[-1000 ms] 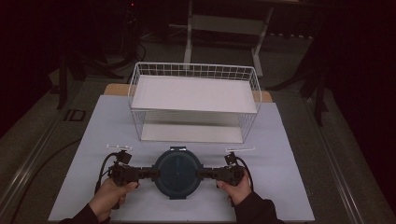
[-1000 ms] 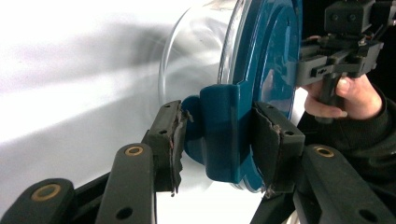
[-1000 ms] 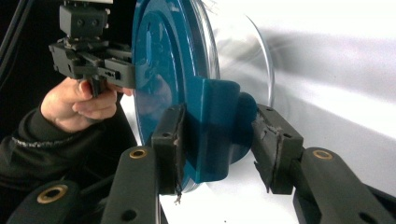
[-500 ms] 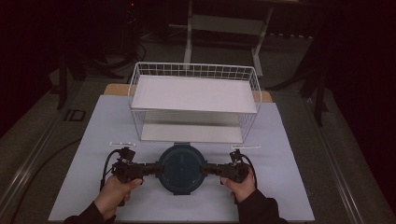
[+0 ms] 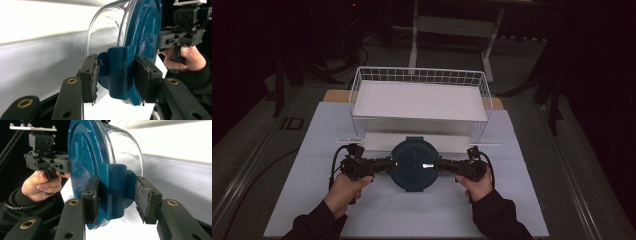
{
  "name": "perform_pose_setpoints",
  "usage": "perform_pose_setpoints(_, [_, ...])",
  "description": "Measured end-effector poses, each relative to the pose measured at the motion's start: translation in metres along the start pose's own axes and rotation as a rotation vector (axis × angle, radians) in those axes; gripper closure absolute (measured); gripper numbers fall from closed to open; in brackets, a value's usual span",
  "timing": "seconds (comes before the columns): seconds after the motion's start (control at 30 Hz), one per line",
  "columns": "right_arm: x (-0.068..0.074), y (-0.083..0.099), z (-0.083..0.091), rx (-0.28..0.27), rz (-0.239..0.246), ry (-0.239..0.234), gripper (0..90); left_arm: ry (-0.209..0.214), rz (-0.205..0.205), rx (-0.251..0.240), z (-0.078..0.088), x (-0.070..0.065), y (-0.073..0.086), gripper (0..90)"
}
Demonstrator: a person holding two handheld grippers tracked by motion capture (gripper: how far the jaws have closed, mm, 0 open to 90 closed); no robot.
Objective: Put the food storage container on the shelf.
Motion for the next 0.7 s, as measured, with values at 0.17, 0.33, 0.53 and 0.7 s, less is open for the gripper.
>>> perform_pose_setpoints(0.17, [-0.007, -0.008, 0.003, -0.014, 0.004, 0.01, 56.6, 0.003, -0.018, -0.029, -0.011, 0.003, -0.011, 55.7])
perform_pose_setpoints(0.33, [-0.021, -0.015, 0.005, -0.032, 0.006, 0.022, 56.6, 0.012, -0.042, -0.05, -0.024, 0.011, -0.018, 55.6])
perform_pose_setpoints(0.53, [-0.033, -0.018, 0.003, -0.041, 0.01, 0.024, 56.6, 0.015, -0.065, -0.055, -0.035, 0.02, -0.025, 55.6])
perform_pose_setpoints(0.7, [-0.048, -0.018, 0.002, -0.067, -0.003, 0.034, 56.6, 0.015, -0.067, -0.063, -0.048, 0.027, -0.03, 55.5])
Point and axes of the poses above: each handheld gripper's, and its own axes: z roughly backward along the jaws, y roughly out of its underside, x roughly to its left, the point moved 2 cm from there along -z, roughly forward along the jaws, and after that the axes turned 5 degrees about -y, right-handed, at the moved point
